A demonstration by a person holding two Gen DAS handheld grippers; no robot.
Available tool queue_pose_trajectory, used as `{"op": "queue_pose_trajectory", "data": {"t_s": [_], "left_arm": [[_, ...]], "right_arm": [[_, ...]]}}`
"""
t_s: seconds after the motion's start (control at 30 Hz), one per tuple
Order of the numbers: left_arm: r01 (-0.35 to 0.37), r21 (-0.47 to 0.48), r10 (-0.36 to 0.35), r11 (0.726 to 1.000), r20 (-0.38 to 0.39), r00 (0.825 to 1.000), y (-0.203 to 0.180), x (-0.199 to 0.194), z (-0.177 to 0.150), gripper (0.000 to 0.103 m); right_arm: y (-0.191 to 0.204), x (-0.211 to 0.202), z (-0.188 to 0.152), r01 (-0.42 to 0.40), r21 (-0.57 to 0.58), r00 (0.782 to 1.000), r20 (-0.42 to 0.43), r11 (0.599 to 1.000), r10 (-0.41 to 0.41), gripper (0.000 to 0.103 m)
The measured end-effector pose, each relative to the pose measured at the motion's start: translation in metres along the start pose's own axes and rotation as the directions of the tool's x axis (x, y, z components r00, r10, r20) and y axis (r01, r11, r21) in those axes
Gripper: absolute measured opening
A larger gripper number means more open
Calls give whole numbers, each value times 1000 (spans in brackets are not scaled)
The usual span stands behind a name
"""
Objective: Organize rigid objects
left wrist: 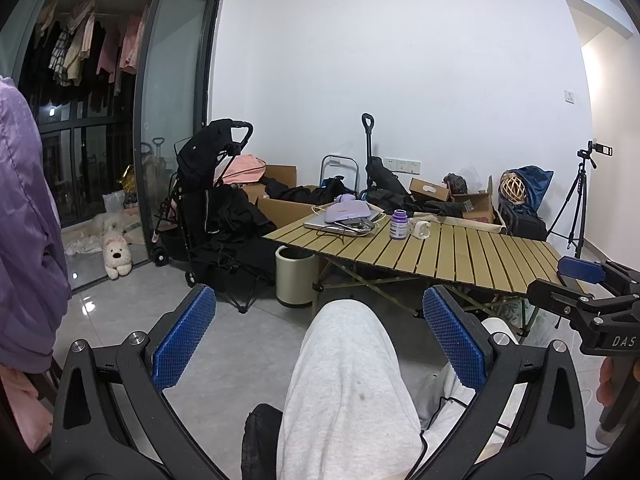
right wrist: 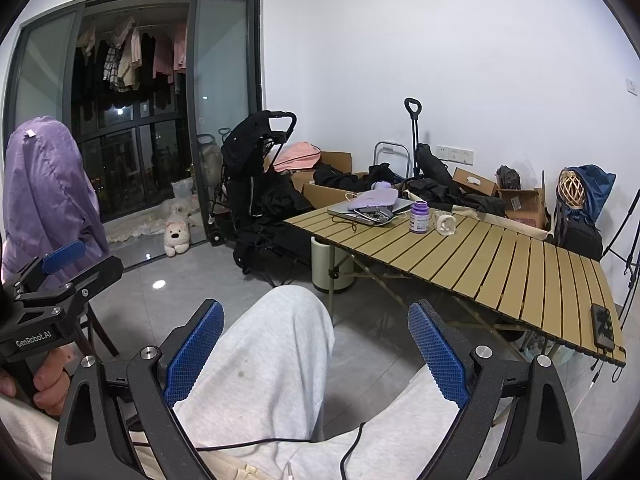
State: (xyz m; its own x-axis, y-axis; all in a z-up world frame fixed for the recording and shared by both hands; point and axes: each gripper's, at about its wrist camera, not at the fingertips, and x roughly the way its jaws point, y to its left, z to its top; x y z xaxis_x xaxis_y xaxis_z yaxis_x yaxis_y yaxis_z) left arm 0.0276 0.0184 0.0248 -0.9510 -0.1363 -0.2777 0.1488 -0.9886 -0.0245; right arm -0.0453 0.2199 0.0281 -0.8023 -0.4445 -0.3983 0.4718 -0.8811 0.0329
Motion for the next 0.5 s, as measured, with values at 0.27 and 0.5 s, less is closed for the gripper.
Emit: {"op": "queue_pose_trajectory", "data": {"t_s": [0.27, 0.5], "left_arm": [[-5, -6, 5, 1000, -20, 1000, 2, 4, 1, 103], [-4, -6, 4, 1000, -21, 1000, 3, 5, 1, 103]], "right_arm": [[0, 1, -1, 2, 0, 1000, -2, 1000, -2, 97], [0, 3, -3, 2, -3, 1000, -7, 1000, -2, 97]]}}
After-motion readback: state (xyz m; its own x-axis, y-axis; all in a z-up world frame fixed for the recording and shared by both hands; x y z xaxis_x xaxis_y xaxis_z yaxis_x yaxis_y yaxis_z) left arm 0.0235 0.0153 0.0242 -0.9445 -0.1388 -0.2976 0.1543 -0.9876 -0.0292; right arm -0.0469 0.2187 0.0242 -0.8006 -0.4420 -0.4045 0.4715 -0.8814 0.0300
